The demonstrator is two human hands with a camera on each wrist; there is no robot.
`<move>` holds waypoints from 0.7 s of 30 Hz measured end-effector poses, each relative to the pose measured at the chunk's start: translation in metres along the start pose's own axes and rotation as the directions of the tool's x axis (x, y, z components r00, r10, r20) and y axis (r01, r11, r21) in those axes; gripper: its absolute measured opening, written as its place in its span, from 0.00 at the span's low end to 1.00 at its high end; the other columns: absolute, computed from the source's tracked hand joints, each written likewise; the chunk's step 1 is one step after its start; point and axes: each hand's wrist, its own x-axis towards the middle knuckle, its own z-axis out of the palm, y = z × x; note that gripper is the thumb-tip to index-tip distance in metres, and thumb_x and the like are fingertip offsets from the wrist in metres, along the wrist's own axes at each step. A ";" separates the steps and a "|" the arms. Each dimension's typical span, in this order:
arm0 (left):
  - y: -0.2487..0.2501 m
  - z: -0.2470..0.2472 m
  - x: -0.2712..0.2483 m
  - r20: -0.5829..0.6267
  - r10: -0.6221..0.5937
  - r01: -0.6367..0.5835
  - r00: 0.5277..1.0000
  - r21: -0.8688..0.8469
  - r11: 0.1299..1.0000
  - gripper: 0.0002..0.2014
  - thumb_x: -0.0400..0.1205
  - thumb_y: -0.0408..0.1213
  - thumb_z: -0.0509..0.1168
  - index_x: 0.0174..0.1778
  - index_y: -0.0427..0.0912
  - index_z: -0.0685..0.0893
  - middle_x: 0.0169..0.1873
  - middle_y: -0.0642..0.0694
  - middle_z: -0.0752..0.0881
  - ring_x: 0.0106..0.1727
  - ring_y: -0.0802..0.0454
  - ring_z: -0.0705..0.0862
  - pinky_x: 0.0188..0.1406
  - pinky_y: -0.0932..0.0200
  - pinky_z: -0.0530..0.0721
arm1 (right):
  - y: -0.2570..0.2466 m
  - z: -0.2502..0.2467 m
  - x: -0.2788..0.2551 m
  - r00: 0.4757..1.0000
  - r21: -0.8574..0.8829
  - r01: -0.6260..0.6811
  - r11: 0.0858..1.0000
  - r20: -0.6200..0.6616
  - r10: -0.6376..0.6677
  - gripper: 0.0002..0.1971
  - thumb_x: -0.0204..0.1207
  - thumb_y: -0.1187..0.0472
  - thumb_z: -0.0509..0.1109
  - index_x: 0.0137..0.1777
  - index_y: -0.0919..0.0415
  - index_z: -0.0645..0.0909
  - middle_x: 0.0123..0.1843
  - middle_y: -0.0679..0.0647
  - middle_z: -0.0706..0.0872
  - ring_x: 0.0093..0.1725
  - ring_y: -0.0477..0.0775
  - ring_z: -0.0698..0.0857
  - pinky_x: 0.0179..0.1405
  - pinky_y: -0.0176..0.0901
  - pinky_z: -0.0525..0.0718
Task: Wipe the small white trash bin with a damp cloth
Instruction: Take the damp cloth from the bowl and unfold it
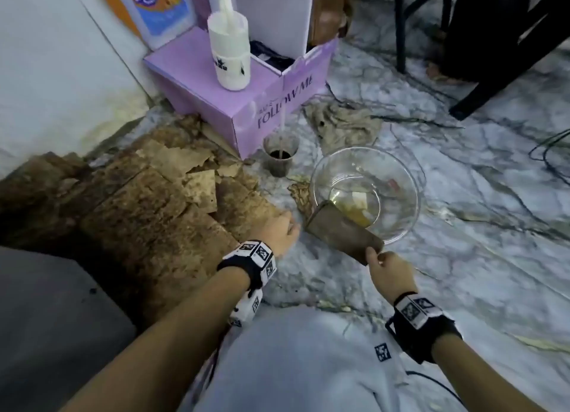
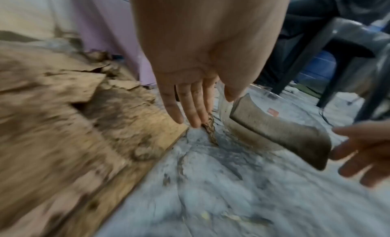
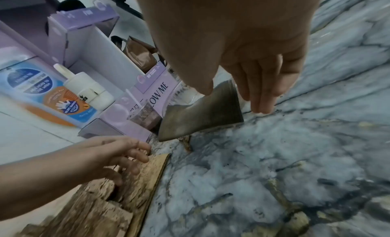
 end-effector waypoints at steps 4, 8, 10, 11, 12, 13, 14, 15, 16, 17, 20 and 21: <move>0.009 0.007 0.022 -0.009 0.057 -0.057 0.998 0.040 0.998 0.22 0.90 0.57 0.53 0.61 0.41 0.78 0.57 0.40 0.86 0.57 0.38 0.86 0.55 0.39 0.85 | 0.010 0.015 0.018 0.996 0.209 -0.090 0.974 0.020 0.088 0.31 0.85 0.40 0.59 0.65 0.71 0.79 0.61 0.68 0.87 0.64 0.69 0.84 0.60 0.54 0.79; 0.015 0.015 0.039 0.035 0.027 -0.027 0.999 -0.005 1.000 0.24 0.89 0.59 0.53 0.66 0.44 0.79 0.47 0.45 0.88 0.49 0.41 0.86 0.52 0.45 0.85 | 0.018 0.031 0.024 0.994 0.379 -0.096 0.921 -0.017 0.111 0.30 0.84 0.39 0.61 0.64 0.68 0.83 0.57 0.64 0.89 0.59 0.66 0.86 0.59 0.56 0.83; 0.021 0.015 0.043 0.005 0.039 -0.039 0.999 -0.060 0.997 0.20 0.91 0.55 0.55 0.62 0.43 0.81 0.42 0.49 0.83 0.44 0.47 0.83 0.41 0.54 0.77 | 0.019 0.034 0.026 0.992 0.479 -0.084 0.874 -0.041 0.117 0.26 0.85 0.43 0.63 0.61 0.68 0.85 0.53 0.63 0.90 0.57 0.64 0.87 0.55 0.52 0.82; 0.024 0.016 0.044 -0.019 0.051 -0.053 0.999 -0.102 0.993 0.18 0.91 0.53 0.56 0.60 0.43 0.82 0.41 0.51 0.82 0.42 0.49 0.81 0.37 0.58 0.73 | 0.019 0.035 0.029 0.991 0.511 -0.082 0.856 -0.048 0.124 0.25 0.85 0.44 0.64 0.60 0.68 0.86 0.52 0.62 0.91 0.56 0.63 0.88 0.54 0.51 0.82; 0.025 0.019 0.045 -0.046 0.050 -0.057 0.998 -0.154 0.986 0.17 0.91 0.52 0.58 0.58 0.42 0.83 0.39 0.52 0.81 0.42 0.51 0.80 0.34 0.61 0.70 | 0.019 0.036 0.029 0.989 0.527 -0.086 0.845 -0.054 0.135 0.24 0.84 0.44 0.65 0.58 0.68 0.87 0.50 0.61 0.91 0.54 0.62 0.88 0.54 0.52 0.84; 0.025 0.021 0.045 -0.056 0.047 -0.058 0.997 -0.204 0.977 0.16 0.90 0.50 0.59 0.57 0.42 0.84 0.39 0.53 0.81 0.42 0.52 0.80 0.34 0.62 0.70 | 0.021 0.038 0.029 0.989 0.533 -0.084 0.842 -0.060 0.136 0.24 0.84 0.44 0.66 0.55 0.68 0.88 0.48 0.60 0.92 0.53 0.62 0.89 0.54 0.53 0.85; 0.025 0.024 0.045 -0.057 0.047 -0.059 0.997 -0.240 0.969 0.15 0.90 0.50 0.61 0.55 0.41 0.84 0.39 0.53 0.82 0.43 0.51 0.82 0.37 0.62 0.71 | 0.022 0.039 0.029 0.988 0.535 -0.079 0.841 -0.069 0.136 0.24 0.83 0.44 0.66 0.52 0.68 0.88 0.45 0.60 0.91 0.50 0.62 0.89 0.51 0.54 0.86; 0.025 0.024 0.045 -0.055 0.051 -0.064 0.997 -0.267 0.962 0.14 0.89 0.49 0.62 0.54 0.41 0.84 0.39 0.52 0.83 0.45 0.50 0.83 0.40 0.61 0.73 | 0.024 0.040 0.030 0.988 0.529 -0.067 0.846 -0.081 0.128 0.24 0.84 0.44 0.66 0.48 0.68 0.87 0.41 0.59 0.90 0.47 0.62 0.89 0.46 0.52 0.85; 0.024 0.024 0.048 -0.052 0.052 -0.064 0.997 -0.286 0.956 0.13 0.89 0.49 0.64 0.52 0.42 0.83 0.41 0.52 0.84 0.47 0.49 0.85 0.42 0.60 0.74 | 0.024 0.040 0.030 0.988 0.504 -0.052 0.862 -0.097 0.116 0.24 0.84 0.45 0.66 0.43 0.68 0.86 0.36 0.58 0.89 0.44 0.62 0.87 0.40 0.49 0.82; 0.024 0.024 0.049 -0.051 0.051 -0.064 0.997 -0.302 0.951 0.12 0.88 0.48 0.64 0.52 0.43 0.83 0.42 0.52 0.85 0.48 0.48 0.86 0.44 0.60 0.74 | 0.022 0.037 0.029 0.989 0.475 -0.032 0.880 -0.113 0.097 0.24 0.85 0.46 0.66 0.39 0.68 0.83 0.32 0.56 0.86 0.40 0.61 0.85 0.34 0.46 0.78; 0.024 0.024 0.049 -0.057 0.073 -0.087 0.996 -0.302 0.949 0.13 0.87 0.48 0.66 0.54 0.41 0.84 0.46 0.49 0.87 0.48 0.49 0.86 0.44 0.60 0.75 | 0.023 0.033 0.026 0.983 0.416 0.057 0.908 -0.183 0.022 0.26 0.86 0.47 0.65 0.35 0.69 0.79 0.28 0.60 0.84 0.34 0.63 0.84 0.32 0.52 0.77; 0.024 0.024 0.048 -0.064 0.093 -0.108 0.994 -0.298 0.949 0.13 0.87 0.48 0.66 0.55 0.40 0.84 0.45 0.48 0.87 0.47 0.50 0.85 0.42 0.61 0.75 | 0.023 0.032 0.024 0.979 0.405 0.088 0.910 -0.205 -0.004 0.26 0.86 0.46 0.64 0.35 0.69 0.78 0.28 0.61 0.85 0.33 0.64 0.85 0.33 0.54 0.78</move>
